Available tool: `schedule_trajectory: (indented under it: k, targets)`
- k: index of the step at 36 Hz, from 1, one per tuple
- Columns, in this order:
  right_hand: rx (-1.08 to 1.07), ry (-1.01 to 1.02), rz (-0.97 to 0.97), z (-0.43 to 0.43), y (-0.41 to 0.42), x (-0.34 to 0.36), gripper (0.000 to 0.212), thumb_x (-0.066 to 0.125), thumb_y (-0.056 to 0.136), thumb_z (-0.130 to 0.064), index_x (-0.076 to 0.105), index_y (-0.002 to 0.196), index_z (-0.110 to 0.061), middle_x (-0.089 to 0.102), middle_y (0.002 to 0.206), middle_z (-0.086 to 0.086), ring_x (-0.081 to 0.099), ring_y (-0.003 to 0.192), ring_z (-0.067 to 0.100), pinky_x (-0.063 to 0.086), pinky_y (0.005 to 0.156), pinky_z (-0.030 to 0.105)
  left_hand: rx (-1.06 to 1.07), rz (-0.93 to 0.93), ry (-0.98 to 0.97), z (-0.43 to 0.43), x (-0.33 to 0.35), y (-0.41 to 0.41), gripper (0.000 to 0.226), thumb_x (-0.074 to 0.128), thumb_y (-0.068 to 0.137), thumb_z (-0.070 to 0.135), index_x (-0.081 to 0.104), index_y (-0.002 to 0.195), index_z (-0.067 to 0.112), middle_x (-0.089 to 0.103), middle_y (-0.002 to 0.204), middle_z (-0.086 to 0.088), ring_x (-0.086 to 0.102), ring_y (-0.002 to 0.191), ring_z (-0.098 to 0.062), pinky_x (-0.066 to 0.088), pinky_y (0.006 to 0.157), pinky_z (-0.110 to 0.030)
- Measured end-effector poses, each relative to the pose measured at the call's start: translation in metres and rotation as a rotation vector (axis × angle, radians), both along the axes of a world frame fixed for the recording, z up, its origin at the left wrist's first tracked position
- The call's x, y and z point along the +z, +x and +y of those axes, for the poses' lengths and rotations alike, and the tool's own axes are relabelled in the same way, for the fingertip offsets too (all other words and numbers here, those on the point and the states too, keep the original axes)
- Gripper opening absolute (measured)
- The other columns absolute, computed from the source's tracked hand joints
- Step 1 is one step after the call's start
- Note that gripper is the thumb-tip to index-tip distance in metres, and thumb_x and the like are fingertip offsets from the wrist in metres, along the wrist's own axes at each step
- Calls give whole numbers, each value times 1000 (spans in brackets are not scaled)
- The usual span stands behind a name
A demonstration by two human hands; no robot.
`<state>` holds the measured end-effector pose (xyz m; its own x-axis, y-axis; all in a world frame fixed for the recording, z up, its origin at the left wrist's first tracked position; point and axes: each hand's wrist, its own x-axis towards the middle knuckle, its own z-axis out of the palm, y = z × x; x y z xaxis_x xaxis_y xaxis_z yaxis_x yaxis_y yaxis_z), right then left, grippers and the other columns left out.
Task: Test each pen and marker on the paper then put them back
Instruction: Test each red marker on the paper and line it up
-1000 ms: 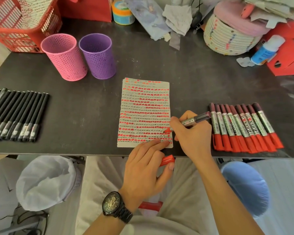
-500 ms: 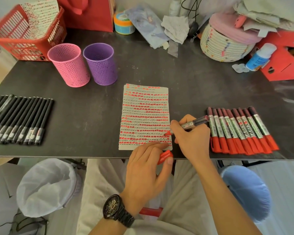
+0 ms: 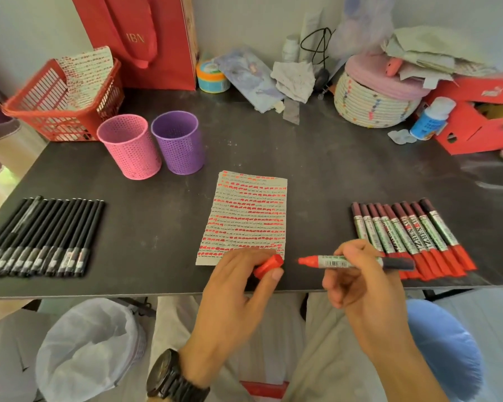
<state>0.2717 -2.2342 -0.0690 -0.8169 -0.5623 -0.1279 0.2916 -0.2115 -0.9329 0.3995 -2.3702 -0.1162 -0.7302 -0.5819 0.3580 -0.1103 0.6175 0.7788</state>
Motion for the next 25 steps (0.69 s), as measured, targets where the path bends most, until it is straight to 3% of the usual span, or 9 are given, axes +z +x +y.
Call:
schedule_trajectory:
  k: [8, 13, 18, 25]
  targets:
    - [24, 102, 138, -1, 5, 1, 23, 71, 81, -34, 61, 72, -15, 62, 56, 18, 50, 40, 22, 39, 39, 23, -55, -62, -190, -6, -3, -2, 39, 44, 101, 60, 67, 109, 29, 63, 117, 23, 54, 112, 3, 42, 95, -17]
    - [114, 232, 237, -1, 4, -3, 17, 71, 82, -33, 68, 72, -19, 65, 56, 14, 51, 41, 17, 40, 41, 23, -64, -63, -353, -9, -2, -3, 34, 43, 103, 56, 63, 112, 31, 60, 128, 15, 56, 115, -8, 45, 93, -23]
    - [25, 213, 156, -5, 7, -7, 32, 75, 78, -34, 60, 57, -15, 55, 47, 9, 43, 36, 16, 34, 37, 22, -109, -88, -394, -3, 7, -2, 32, 30, 107, 53, 52, 104, 29, 60, 88, 14, 52, 77, -7, 42, 65, -25]
    - [-273, 18, 2, -11, 25, -15, 36, 72, 70, -34, 44, 49, -24, 35, 43, -4, 30, 35, 10, 27, 38, 18, -268, -68, -259, 16, 21, -12, 32, 28, 107, 52, 48, 101, 27, 57, 82, 11, 48, 69, -7, 44, 55, -29]
